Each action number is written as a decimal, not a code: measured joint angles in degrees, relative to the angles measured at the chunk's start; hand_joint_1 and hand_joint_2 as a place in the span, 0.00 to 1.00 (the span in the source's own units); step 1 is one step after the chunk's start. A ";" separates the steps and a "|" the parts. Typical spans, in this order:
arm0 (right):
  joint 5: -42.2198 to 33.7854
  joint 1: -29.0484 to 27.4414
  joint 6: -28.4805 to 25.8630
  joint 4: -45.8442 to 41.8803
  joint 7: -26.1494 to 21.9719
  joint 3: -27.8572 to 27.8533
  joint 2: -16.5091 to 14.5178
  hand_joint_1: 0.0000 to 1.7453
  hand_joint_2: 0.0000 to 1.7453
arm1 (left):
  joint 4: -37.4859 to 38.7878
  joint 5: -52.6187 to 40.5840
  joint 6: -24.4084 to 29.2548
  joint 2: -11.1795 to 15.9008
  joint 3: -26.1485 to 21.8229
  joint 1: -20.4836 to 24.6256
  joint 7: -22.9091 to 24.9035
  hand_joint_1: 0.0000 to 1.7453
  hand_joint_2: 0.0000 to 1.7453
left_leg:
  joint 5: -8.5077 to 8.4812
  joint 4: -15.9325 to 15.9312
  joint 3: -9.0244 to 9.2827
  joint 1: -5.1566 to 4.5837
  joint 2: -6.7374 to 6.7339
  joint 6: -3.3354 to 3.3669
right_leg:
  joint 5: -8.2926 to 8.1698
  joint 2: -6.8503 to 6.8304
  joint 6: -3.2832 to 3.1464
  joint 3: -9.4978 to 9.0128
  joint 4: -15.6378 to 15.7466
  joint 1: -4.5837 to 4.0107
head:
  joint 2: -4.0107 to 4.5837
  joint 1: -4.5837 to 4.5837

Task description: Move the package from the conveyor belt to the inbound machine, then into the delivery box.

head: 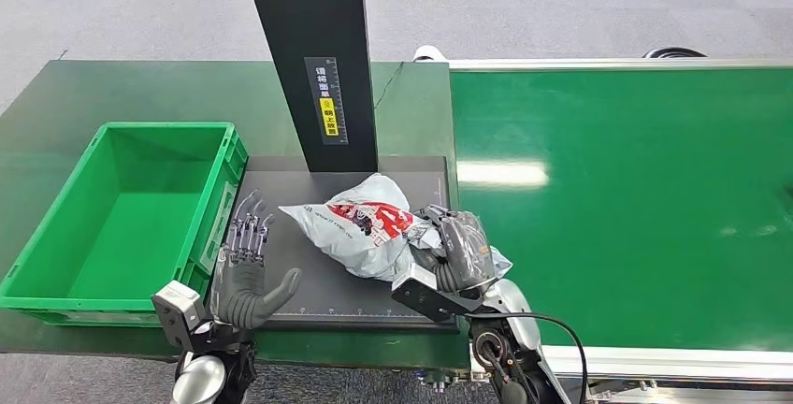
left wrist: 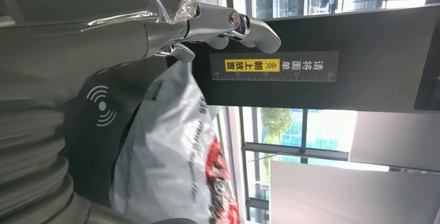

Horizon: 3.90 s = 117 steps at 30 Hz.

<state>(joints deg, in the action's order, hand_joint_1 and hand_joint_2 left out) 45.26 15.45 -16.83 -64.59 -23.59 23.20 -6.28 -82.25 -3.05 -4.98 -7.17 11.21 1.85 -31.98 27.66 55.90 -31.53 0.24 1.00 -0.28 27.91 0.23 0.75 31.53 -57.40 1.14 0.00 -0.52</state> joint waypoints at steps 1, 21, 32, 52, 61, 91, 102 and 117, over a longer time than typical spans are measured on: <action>0.01 0.17 0.00 0.42 0.01 0.22 0.02 1.00 1.00 | 0.00 0.00 0.00 0.04 0.01 0.00 0.00 0.00 1.00 | 0.00 0.00 0.00 0.00 0.00 0.00 | 0.00 0.00 0.00 0.00 0.00 0.00 | 0.00 0.00; 15.80 11.17 2.24 20.92 14.50 13.52 -1.13 1.00 1.00 | 1.64 1.15 -0.94 0.33 1.38 2.77 0.37 0.00 1.00 | -0.01 0.00 0.25 0.02 -0.13 0.00 | -0.06 0.13 -0.07 -0.14 0.00 -0.03 | 0.00 0.00; 5.01 12.00 3.90 23.40 4.44 14.47 -1.16 0.00 1.00 | 3.27 1.82 -0.93 0.48 1.90 3.80 0.61 0.00 1.00 | 0.01 0.00 0.53 0.07 -0.36 -0.02 | -0.13 0.36 -0.17 -0.31 0.00 -0.07 | 0.00 0.00; -22.39 2.82 15.28 6.10 -8.62 6.58 2.13 0.00 1.00 | 4.45 0.83 -0.89 1.21 2.44 4.22 0.75 0.00 1.00 | 0.01 0.01 0.34 0.07 -0.35 -0.02 | -0.13 0.35 -0.16 -0.14 0.01 -0.07 | 0.00 0.00; -28.01 -3.60 18.41 -5.03 -12.36 -2.13 3.52 0.00 1.00 | 4.48 -18.51 5.15 1.87 5.29 4.18 6.19 0.00 1.00 | 0.02 0.01 0.26 0.07 -0.33 -0.02 | -0.13 0.34 -0.16 -0.09 0.01 -0.07 | 0.00 0.01; -32.12 -9.21 24.86 -21.41 -12.49 -11.52 0.28 0.00 1.00 | 8.77 -58.68 17.72 2.39 12.67 8.84 20.17 0.00 1.00 | 0.01 0.01 0.21 0.07 -0.34 -0.02 | -0.14 0.35 -0.15 -0.02 0.01 -0.07 | 0.00 -0.01; -29.69 -8.17 26.27 -21.32 -10.99 -12.68 -2.01 0.00 1.00 | 25.78 -63.37 1.71 -1.21 13.29 19.50 27.75 0.00 1.00 | -0.01 0.00 0.35 0.06 -0.10 0.00 | -0.15 0.14 -0.09 -0.31 0.02 -0.06 | 0.00 -0.01; -28.80 -7.84 26.17 -21.07 -10.15 -13.38 -3.27 0.00 1.00 | 34.83 -62.54 -0.53 -3.09 13.78 24.15 25.79 1.00 1.00 | -0.03 -0.02 1.21 -0.03 0.30 0.05 | -0.06 -0.23 -0.01 -1.33 0.05 0.02 | 0.00 -0.01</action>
<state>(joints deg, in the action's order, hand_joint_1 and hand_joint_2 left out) 16.46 7.61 9.34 -85.66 -33.74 9.82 -9.55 -47.41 -65.60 -5.52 -10.26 24.99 26.00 -6.19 27.63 55.88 -30.31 0.22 1.31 -0.23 27.85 0.00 0.74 30.19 -57.34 1.16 0.00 -0.53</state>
